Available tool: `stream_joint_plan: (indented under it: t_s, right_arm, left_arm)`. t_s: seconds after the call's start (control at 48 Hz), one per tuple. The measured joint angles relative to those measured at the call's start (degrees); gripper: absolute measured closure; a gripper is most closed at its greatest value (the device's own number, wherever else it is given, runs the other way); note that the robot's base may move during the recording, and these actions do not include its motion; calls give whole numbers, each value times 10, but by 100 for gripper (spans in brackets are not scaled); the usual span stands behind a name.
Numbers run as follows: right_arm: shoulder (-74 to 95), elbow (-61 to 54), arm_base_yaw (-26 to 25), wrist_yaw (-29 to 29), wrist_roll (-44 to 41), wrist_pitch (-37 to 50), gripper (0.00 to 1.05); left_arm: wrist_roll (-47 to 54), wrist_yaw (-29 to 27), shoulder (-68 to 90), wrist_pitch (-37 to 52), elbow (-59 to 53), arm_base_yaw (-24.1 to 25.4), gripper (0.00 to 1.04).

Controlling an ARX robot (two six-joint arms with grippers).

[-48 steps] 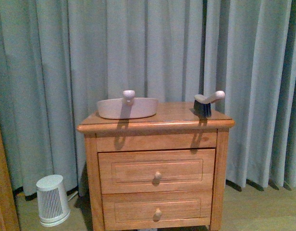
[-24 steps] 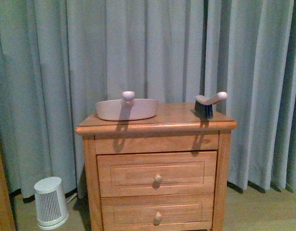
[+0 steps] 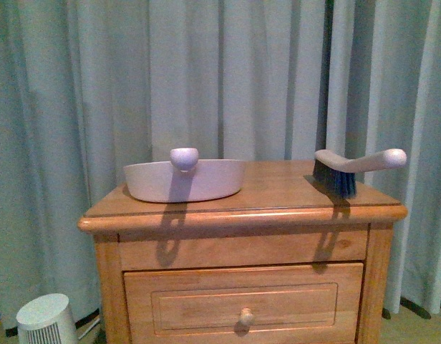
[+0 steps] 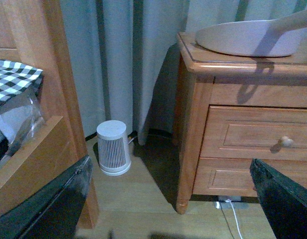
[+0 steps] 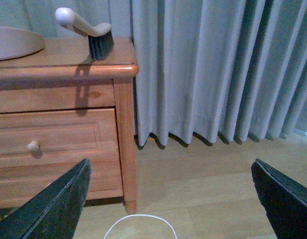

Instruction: Clean up trash

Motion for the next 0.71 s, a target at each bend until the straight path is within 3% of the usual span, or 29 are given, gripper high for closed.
stream_joint_plan:
  t_s: [0.709]
  right_arm:
    - [0,0,0,0,0,0,7]
  left_arm:
    - [0,0,0,0,0,0,8]
